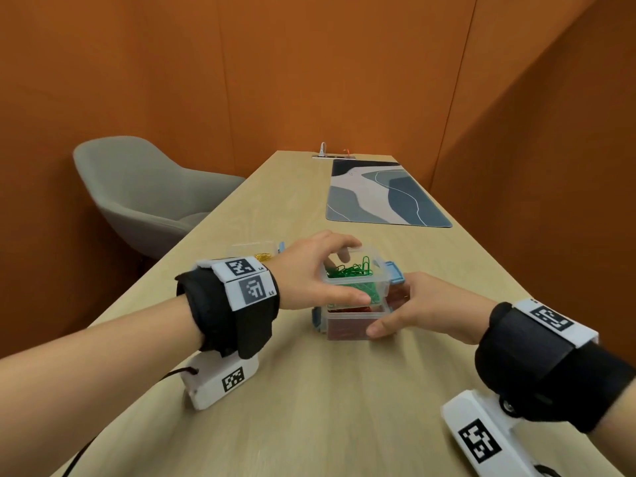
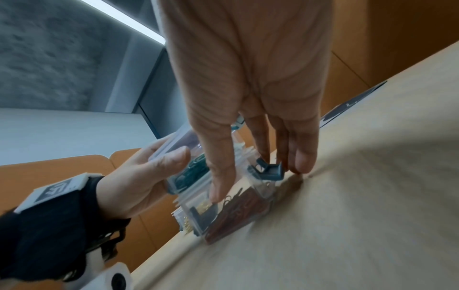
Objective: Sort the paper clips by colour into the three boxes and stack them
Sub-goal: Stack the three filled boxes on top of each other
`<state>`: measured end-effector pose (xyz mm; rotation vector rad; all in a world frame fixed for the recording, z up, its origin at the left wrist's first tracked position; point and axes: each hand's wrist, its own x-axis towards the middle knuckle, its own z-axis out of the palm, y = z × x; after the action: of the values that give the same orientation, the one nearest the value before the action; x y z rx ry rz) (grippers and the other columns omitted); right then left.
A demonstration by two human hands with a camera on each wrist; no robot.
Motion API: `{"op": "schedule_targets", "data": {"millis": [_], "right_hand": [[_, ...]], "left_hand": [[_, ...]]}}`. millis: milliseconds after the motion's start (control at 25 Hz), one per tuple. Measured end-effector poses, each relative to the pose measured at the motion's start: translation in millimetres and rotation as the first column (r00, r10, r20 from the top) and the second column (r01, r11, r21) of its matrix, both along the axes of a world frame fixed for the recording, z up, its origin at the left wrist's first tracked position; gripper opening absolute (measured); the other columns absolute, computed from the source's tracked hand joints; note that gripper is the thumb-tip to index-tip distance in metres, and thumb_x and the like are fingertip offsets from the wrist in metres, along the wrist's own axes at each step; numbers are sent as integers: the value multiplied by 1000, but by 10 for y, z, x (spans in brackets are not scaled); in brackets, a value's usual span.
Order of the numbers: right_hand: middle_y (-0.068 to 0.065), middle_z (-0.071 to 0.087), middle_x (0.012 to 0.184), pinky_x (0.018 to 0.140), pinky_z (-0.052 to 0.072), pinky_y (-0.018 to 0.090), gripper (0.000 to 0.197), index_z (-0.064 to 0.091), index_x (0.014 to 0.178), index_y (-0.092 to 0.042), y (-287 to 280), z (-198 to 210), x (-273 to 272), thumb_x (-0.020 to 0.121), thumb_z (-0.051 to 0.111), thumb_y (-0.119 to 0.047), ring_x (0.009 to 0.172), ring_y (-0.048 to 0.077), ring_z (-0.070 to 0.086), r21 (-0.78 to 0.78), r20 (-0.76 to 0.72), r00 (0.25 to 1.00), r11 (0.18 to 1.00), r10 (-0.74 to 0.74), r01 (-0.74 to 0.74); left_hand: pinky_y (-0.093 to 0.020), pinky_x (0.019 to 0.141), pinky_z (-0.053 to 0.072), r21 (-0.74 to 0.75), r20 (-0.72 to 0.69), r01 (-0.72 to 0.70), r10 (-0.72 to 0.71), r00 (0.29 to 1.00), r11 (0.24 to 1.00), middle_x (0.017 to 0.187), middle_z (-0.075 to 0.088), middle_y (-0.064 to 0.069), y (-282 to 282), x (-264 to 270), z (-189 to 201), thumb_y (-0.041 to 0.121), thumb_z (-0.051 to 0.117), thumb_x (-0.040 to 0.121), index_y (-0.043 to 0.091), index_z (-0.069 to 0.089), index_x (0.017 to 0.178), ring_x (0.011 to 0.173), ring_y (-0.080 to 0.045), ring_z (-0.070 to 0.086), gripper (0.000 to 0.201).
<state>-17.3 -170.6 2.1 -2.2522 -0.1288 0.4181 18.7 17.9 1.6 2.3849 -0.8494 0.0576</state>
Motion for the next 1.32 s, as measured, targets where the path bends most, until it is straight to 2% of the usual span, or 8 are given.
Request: {"op": "schedule_targets", "data": {"millis": [160, 280, 400, 520, 720, 1000, 1200, 1320], "right_hand": [[-2, 66, 106, 93, 49, 31, 30, 59, 88, -31, -48, 36, -3, 72, 77, -14, 104, 18, 58, -3, -57, 998, 1000, -11, 11], [-3, 66, 105, 83, 48, 27, 34, 59, 98, -28, -88, 39, 15, 74, 75, -11, 98, 15, 57, 1, -125, 992, 1000, 2, -2], [4, 67, 110, 86, 48, 30, 36, 57, 110, -17, -143, 81, 35, 77, 70, -7, 103, 18, 57, 95, -184, 983, 995, -17, 35], [12, 70, 107, 79, 55, 29, 29, 59, 112, -5, -160, 192, 42, 84, 62, -10, 100, 21, 63, 282, -218, 972, 949, -83, 144], [13, 71, 99, 72, 58, 26, 43, 65, 106, -3, -87, 233, 46, 80, 65, -36, 94, 24, 68, 180, -155, 968, 958, -198, 224], [9, 69, 78, 50, 55, 17, 27, 66, 96, 1, 70, 267, 56, 86, 64, -24, 65, 15, 66, 109, -10, 953, 947, -304, 303], [3, 69, 74, 61, 57, 22, 29, 68, 92, -4, 136, 227, 36, 88, 59, -32, 61, 12, 67, -31, 107, 951, 955, -291, 296], [7, 73, 82, 76, 59, 33, 35, 70, 94, -2, 164, 206, 22, 89, 57, -33, 71, 18, 71, -63, 138, 954, 959, -265, 276]], "left_hand": [[-18, 92, 43, 48, -35, 76, -75, 997, 996, 118, 43, 12, -26, -21, -25, 41, 67, 79, 25, 31, 140, 109, -6, 49, 72], [-6, 84, 39, 70, -46, 83, -79, 996, 994, 119, 42, 12, -31, -8, -46, 39, 67, 80, 27, 31, 140, 106, -6, 47, 71], [0, 77, 35, 80, -43, 65, -62, 997, 995, 117, 42, 11, -51, -25, -54, 37, 69, 79, 27, 31, 139, 101, -5, 44, 71], [-9, 78, 34, 98, -20, 25, -24, 1000, 995, 116, 43, 6, -77, -30, -49, 37, 70, 79, 25, 30, 139, 97, -5, 41, 73], [-11, 76, 30, 154, -28, 5, -1, 1000, 988, 110, 37, 6, -99, -41, -27, 37, 70, 79, 22, 27, 141, 94, -5, 38, 77], [-16, 81, 34, 165, -41, -15, 22, 999, 986, 113, 39, 4, -83, -71, -9, 43, 66, 79, 22, 24, 142, 97, -9, 43, 79], [-29, 89, 44, 149, -213, -164, 193, 958, 975, 129, 49, -2, -22, -141, 58, 69, 35, 76, 16, 28, 139, 106, -15, 51, 83], [-39, 84, 55, 119, -503, -345, 356, 788, 931, 117, 60, -8, 24, -164, 61, 63, 40, 86, 10, 50, 123, 99, -25, 63, 66]]}}
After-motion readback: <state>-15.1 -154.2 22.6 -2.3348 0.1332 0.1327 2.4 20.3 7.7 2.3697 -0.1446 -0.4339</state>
